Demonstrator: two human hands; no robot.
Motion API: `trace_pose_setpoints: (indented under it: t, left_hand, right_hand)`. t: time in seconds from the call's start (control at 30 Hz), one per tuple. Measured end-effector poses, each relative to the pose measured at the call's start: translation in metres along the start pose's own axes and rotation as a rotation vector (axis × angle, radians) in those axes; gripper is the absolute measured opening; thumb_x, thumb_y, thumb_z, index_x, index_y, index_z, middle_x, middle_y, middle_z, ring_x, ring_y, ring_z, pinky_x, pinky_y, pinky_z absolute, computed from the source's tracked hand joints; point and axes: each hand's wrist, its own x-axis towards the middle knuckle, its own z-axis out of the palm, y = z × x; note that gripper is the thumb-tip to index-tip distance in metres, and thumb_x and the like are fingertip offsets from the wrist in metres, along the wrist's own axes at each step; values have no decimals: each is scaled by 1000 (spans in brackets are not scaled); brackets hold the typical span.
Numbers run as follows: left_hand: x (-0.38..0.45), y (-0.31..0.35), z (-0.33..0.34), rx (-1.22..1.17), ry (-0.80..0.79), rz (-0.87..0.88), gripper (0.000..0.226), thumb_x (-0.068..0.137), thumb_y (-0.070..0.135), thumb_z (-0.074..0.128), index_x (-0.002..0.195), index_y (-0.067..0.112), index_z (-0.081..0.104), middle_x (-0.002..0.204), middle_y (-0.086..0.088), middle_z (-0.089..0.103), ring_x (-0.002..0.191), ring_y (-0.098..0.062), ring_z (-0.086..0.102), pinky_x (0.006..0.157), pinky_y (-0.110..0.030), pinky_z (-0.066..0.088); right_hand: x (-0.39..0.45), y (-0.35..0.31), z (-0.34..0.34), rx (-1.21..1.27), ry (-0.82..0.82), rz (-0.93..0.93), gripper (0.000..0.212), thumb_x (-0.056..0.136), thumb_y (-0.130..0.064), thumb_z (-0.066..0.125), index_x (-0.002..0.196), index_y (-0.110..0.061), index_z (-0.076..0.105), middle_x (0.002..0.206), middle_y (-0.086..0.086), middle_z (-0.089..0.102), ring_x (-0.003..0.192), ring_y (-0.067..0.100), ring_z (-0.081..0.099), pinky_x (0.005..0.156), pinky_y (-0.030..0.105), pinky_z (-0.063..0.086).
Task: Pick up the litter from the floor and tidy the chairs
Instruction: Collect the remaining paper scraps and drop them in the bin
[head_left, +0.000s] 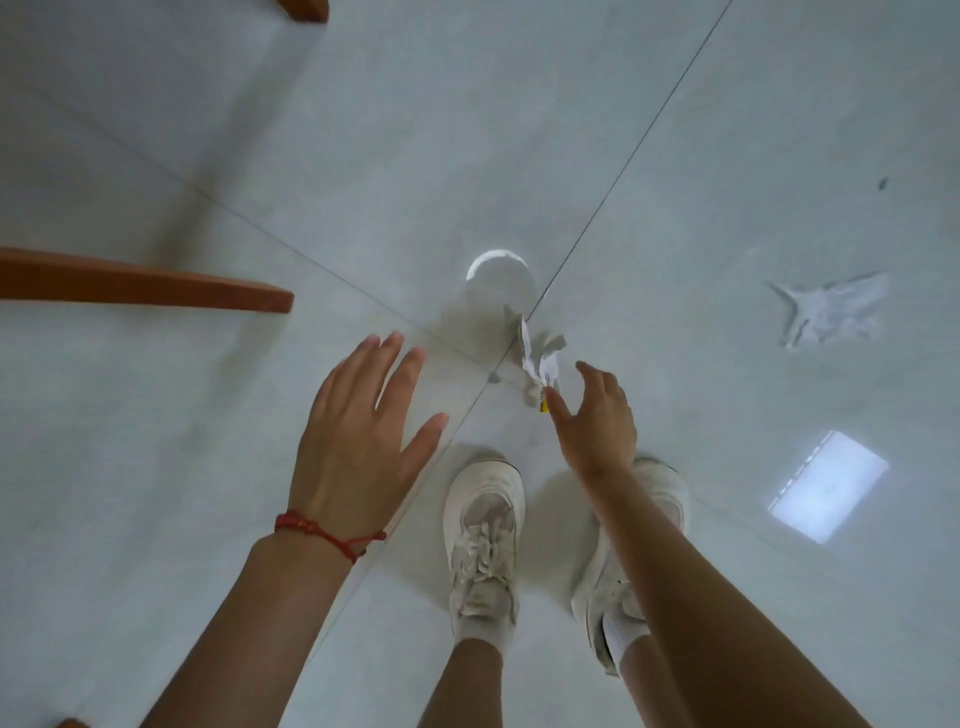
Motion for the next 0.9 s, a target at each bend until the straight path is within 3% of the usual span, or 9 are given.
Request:
trace_pose_setpoints:
  t: [0.2, 0.33, 0.5, 0.67, 0.8, 0.9]
  left_hand:
    - [-1, -22, 51, 15, -28, 1, 59, 92, 43, 33, 124, -3, 52, 126, -25, 53, 118, -40, 48, 97, -45, 34]
    - [-2, -23, 68, -4, -25, -22, 56, 89, 40, 38, 123, -3, 52, 127, -24, 53, 119, -39, 47, 97, -46, 35]
    - [2, -12, 71, -22, -30, -23, 56, 87, 38, 41, 123, -3, 53, 127, -25, 53, 119, -40, 48, 97, -45, 32]
    - [9, 1, 54, 8, -61, -4, 57, 89, 41, 37, 122, -3, 54, 126, -25, 53, 118, -40, 48, 97, -44, 32]
    - [19, 23, 20, 23, -95, 20, 63, 94, 47, 27, 123, -2, 53, 126, -24, 54, 118, -40, 49, 96, -47, 35]
    - [28, 48, -13, 30, -89, 69, 58, 91, 43, 33, 123, -2, 53, 127, -23, 54, 119, -38, 48, 97, -45, 35]
  right_hand:
    - [30, 17, 50, -10, 19, -11, 45, 88, -29, 56, 126, -9, 47, 121, 13, 50, 109, 28, 46, 83, 36, 37]
    - [39, 21, 68, 32, 96, -20, 26, 86, -18, 57, 107, -3, 55, 106, 16, 52, 96, 33, 49, 70, 35, 38]
    - [46, 23, 69, 142, 113, -8, 17, 85, -8, 55, 100, -1, 58, 100, 17, 57, 83, 33, 53, 68, 31, 34]
    - [38, 24, 39, 248, 225, -69, 15, 80, -1, 61, 95, 0, 63, 88, 17, 60, 73, 32, 56, 63, 24, 31]
    - [21, 21, -14, 320, 304, -72, 14, 79, -3, 63, 94, -2, 64, 85, 14, 62, 70, 27, 57, 66, 29, 42]
    - [2, 22, -67, 372, 375, -83, 14, 79, -3, 65, 92, -3, 65, 82, 12, 62, 66, 25, 59, 63, 32, 48]
